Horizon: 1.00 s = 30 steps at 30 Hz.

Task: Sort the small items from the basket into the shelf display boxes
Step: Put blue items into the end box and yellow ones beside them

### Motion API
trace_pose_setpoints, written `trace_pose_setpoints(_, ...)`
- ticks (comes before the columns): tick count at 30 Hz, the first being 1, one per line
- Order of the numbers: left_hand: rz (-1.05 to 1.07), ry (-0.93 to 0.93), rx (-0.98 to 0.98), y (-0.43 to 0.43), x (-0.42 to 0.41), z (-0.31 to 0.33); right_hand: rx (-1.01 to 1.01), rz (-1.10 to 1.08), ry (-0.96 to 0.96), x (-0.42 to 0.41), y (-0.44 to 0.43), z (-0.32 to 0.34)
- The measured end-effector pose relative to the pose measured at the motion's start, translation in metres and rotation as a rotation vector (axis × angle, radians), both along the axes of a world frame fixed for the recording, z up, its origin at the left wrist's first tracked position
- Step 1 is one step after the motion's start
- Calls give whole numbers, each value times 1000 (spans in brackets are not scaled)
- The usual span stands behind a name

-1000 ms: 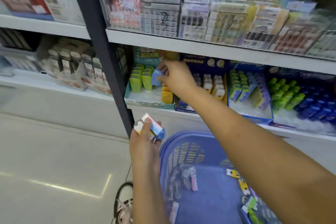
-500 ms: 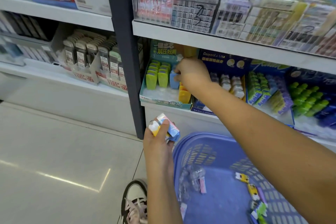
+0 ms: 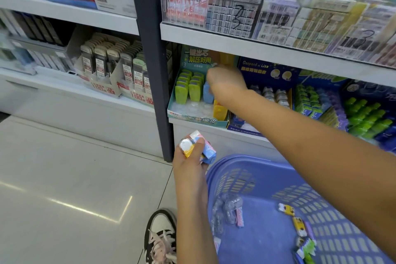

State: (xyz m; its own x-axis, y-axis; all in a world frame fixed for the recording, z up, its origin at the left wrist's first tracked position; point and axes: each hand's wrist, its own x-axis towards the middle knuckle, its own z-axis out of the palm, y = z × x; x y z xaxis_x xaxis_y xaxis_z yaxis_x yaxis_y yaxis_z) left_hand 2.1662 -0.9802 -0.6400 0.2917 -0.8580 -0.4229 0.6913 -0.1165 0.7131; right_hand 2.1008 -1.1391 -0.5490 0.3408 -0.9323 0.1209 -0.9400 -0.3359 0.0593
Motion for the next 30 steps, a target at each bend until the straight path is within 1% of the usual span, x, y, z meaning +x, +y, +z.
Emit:
trace_pose_setpoints(4,-1,4,15,-1,2,0,115,24,-10,-12,2,1)
trace_pose_setpoints(6,-8,1,21,-1,1,-1,117,-11,-32,-12,1,-1)
trace_pose_setpoints(8,-13,-2,20,-1,0,-2,106,-46,-12,-9,2,0)
trace_pose_setpoints(11,-15,7,3,-1,0,-1,74,-11,23,-7,5,-5)
trace_pose_setpoints(13,-12,45,-19,-1,0,0,84,-7,22,-9,7,-7)
trace_pose_setpoints(17,-44,185,-69,4,-1,7,120,-15,12,-12,4,-5)
trace_pose_setpoints(19,-50,190,-83,6,-3,12,158,0,-6,-15,8,-5)
trace_pose_setpoints(20,-46,179,-91,6,-5,14,160,15,-50,-18,16,-6)
trace_pose_setpoints(21,-41,167,-98,6,-7,15,131,40,-133,-23,27,-9)
trace_pose_setpoints(23,-35,155,-118,6,-14,18,32,60,-361,-37,56,-14)
trace_pose_setpoints(24,-34,151,-126,5,-19,20,29,19,-501,-45,72,-17)
trace_pose_setpoints(26,-32,138,-150,4,-31,23,139,-54,-768,-60,106,-21)
trace_pose_setpoints(27,-38,135,-165,5,-37,24,201,-73,-854,-67,122,-23)
trace_pose_setpoints(29,-62,138,-187,7,-53,26,258,-107,-951,-79,147,-25)
trace_pose_setpoints(30,-78,140,-190,8,-60,26,249,-125,-981,-85,155,-26)
